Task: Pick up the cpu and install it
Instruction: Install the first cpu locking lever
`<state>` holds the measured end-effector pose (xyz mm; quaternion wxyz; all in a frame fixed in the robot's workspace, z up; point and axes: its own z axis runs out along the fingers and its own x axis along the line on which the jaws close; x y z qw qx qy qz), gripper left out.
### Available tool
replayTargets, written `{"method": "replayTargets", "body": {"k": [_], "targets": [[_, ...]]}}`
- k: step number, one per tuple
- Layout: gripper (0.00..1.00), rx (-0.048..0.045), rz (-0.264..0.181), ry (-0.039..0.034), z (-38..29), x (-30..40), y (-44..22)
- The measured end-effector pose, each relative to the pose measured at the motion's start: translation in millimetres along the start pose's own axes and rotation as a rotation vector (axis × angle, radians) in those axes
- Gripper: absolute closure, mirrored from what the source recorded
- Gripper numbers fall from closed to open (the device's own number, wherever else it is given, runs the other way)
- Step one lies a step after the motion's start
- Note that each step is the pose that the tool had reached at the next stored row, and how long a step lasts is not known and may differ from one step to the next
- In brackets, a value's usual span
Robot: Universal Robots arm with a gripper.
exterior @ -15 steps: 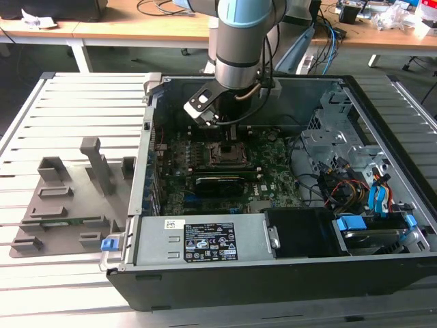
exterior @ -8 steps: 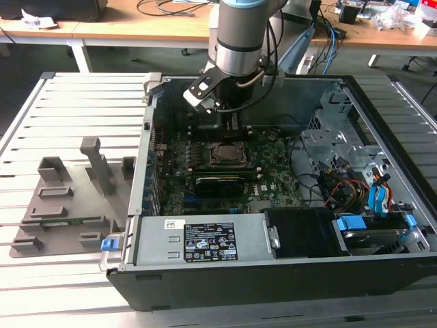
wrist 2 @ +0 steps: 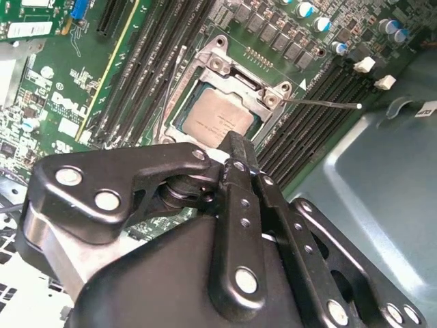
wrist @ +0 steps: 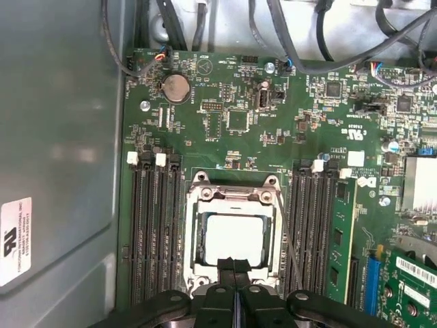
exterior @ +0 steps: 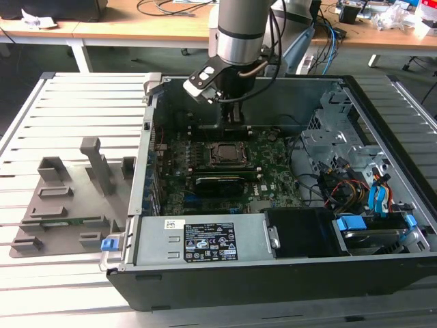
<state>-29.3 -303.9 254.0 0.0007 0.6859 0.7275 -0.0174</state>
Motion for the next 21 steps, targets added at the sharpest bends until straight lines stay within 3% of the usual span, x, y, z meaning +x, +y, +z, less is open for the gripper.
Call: {"method": "replayTargets", "body": {"k": [2, 10, 15, 21], "targets": [[0.89, -0.0014, -0.058, -0.0015, 0.0, 0.0, 0.0], [0.89, -0.0053, -0.215, -0.0052, 0.0, 0.0, 0.0], [0.89, -0.0067, -0.269, -0.0065, 0.0, 0.0, 0.0], [0.89, -0.0099, -0.399, -0.0097, 0.0, 0.0, 0.0]]}}
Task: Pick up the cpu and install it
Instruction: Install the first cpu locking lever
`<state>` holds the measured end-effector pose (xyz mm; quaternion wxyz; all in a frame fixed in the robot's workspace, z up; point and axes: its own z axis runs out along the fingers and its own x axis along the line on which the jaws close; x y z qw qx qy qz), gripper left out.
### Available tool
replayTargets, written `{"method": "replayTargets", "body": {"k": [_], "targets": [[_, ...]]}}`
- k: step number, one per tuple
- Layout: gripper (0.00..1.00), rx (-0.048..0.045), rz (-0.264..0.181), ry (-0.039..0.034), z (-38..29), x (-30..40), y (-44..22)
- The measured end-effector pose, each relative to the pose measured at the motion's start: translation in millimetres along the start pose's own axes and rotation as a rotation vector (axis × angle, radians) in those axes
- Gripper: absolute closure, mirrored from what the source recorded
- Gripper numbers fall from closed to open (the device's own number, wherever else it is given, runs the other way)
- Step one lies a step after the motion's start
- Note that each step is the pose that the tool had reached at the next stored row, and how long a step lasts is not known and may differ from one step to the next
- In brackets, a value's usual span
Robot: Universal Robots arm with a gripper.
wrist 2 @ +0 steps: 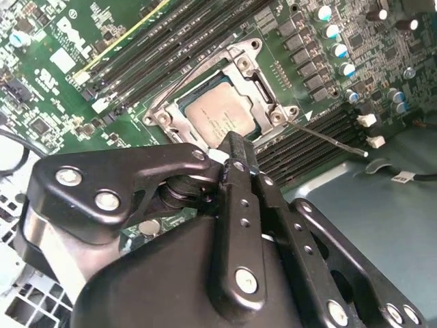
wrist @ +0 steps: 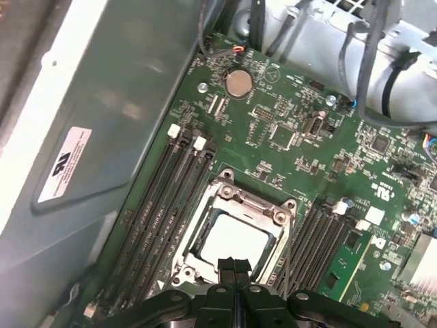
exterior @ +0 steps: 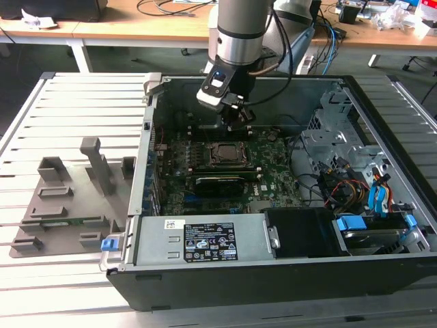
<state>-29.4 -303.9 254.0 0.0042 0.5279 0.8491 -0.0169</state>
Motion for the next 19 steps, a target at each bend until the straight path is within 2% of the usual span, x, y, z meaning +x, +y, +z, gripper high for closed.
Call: {"method": "replayTargets", "body": {"k": [4, 11, 14, 19], "targets": [[0.89, -0.0021, -0.082, -0.0020, 0.0, 0.0, 0.0], [0.89, -0.0039, -0.157, -0.0038, 0.0, 0.0, 0.0], [0.89, -0.0054, -0.215, -0.0052, 0.0, 0.0, 0.0], [0.89, -0.0069, -0.277, -0.0067, 0.0, 0.0, 0.0]]}}
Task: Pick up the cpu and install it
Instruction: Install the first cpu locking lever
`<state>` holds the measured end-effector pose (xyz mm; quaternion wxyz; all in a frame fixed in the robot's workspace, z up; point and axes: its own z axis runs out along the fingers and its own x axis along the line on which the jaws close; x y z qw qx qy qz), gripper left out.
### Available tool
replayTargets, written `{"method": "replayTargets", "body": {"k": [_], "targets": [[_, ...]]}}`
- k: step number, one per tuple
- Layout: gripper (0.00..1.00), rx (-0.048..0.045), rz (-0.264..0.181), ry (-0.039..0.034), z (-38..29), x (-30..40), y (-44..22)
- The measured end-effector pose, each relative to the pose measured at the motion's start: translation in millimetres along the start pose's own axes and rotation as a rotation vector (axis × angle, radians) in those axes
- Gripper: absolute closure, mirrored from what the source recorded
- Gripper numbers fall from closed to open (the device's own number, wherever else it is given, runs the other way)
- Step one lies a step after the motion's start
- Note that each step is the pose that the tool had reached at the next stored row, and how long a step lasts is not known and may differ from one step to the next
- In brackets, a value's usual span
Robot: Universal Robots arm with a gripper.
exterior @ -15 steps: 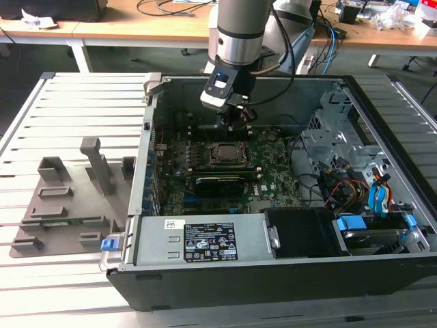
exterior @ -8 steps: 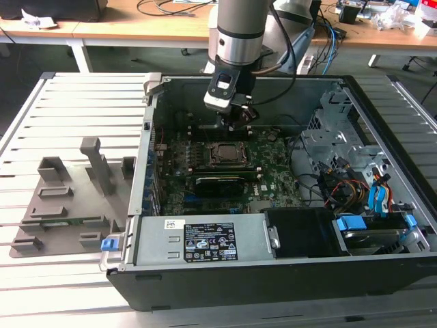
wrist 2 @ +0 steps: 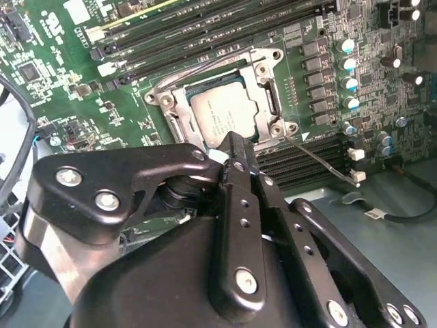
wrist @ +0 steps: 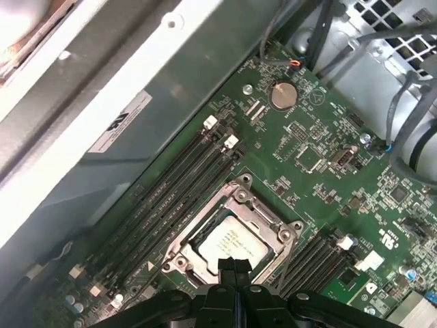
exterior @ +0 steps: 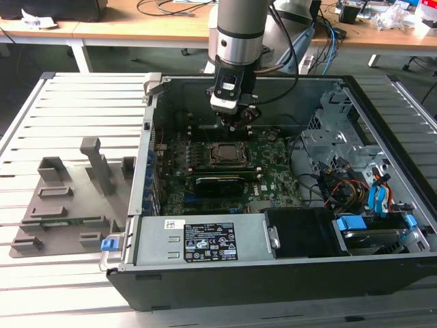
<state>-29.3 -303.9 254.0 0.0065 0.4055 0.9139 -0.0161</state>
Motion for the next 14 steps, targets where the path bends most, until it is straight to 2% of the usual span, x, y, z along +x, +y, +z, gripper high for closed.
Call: {"method": "replayTargets", "body": {"k": [9, 14], "targets": [[0.89, -0.0030, -0.119, -0.0029, 0.0, 0.0, 0.0], [0.89, -0.0040, -0.159, -0.0039, 0.0, 0.0, 0.0]]}}
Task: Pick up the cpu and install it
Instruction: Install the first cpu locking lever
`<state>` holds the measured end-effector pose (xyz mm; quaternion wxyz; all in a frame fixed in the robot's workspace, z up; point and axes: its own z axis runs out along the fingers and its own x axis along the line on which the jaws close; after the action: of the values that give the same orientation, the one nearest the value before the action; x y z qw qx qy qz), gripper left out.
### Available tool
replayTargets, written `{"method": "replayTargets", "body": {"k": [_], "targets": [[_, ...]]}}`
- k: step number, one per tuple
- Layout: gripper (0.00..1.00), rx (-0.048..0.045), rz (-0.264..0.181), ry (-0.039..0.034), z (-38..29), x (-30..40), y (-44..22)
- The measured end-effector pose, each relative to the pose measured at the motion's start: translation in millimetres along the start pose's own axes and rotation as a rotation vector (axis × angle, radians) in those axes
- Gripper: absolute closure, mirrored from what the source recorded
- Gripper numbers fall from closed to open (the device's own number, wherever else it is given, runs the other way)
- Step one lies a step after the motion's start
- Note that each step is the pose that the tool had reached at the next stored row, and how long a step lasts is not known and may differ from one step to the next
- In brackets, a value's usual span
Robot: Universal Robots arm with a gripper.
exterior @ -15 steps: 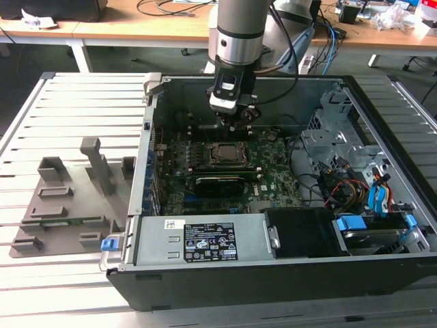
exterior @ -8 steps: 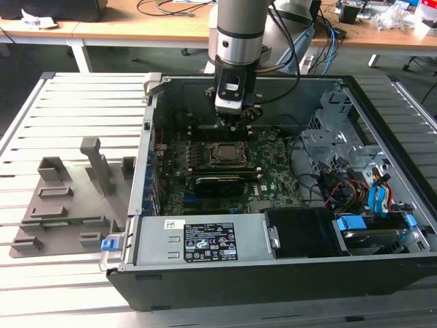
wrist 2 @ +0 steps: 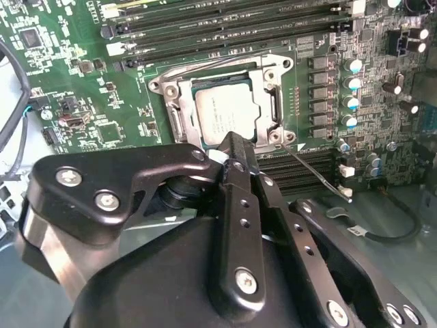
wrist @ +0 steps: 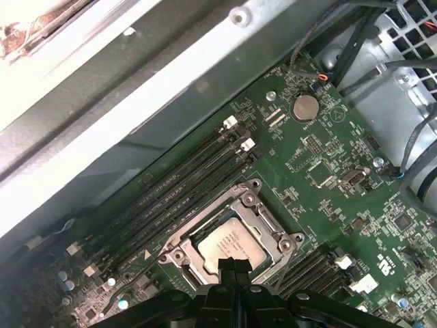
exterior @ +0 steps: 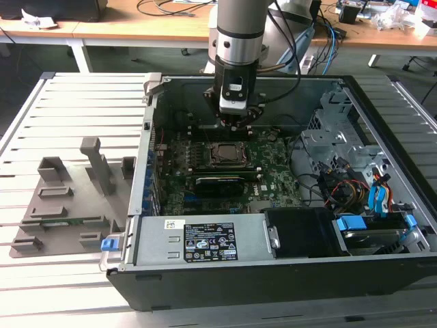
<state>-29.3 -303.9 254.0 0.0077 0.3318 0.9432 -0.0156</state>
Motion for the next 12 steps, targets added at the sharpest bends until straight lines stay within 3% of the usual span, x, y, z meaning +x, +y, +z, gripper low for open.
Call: {"method": "replayTargets", "body": {"k": [12], "targets": [[0.89, -0.0036, -0.147, -0.0036, 0.0, 0.0, 0.0]]}}
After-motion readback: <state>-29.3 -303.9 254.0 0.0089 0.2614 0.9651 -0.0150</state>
